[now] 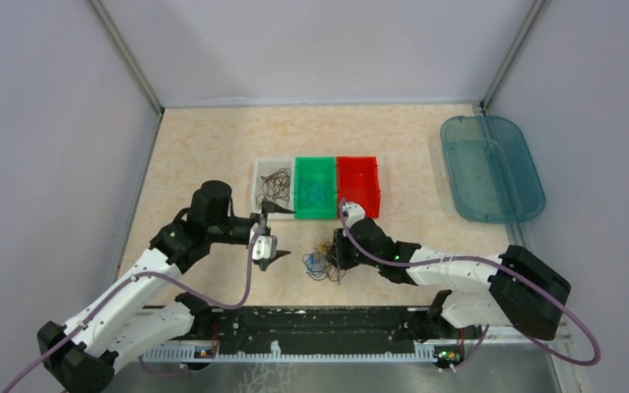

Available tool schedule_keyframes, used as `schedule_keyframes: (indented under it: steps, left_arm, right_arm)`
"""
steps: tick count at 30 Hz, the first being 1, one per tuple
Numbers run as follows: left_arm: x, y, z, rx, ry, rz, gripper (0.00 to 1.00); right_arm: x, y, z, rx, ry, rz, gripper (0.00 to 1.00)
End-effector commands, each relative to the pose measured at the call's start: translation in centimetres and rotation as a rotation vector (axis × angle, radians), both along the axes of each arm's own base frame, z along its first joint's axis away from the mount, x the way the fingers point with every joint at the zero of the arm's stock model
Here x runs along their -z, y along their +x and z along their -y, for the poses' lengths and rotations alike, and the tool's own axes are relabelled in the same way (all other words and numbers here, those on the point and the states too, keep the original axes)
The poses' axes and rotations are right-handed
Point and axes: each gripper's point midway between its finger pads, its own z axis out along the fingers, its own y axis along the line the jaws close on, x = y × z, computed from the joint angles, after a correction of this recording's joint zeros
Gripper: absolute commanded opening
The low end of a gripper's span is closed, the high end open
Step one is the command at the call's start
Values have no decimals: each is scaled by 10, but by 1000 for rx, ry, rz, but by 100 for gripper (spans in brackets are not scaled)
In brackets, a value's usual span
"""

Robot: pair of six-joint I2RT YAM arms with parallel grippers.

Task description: Untangle the cables

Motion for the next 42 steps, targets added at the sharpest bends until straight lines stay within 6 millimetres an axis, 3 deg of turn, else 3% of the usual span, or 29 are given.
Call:
schedule_keyframes:
  steps: [1,7,10,18,24,31,33,42]
  left_arm:
    - [13,-16,-1,78,15,-9,100]
    - [31,-18,-4,78,51,-28,99]
    - [46,-21,-8,92,77,-26,98]
    - [78,-23,-13,59,120,-100,90]
    - [101,-11,-3,-57,147,-333,79]
    - [133,-9,5,-162,272,-601,77]
    - [144,-10,4,-150,311,-622,77]
    - [170,18,12,-212,337,-567,69]
  right_arm:
    - [-50,29,-13,77,137,134,21]
    - [-53,14,-2,4,106,151,48]
    - [-59,7,3,-42,94,184,51]
    - [-54,12,1,-93,18,214,50]
    - [-55,16,7,-8,77,227,45]
    - [-70,26,33,142,138,305,38]
    - [-78,28,40,174,156,333,37]
    - [-99,31,46,208,196,373,33]
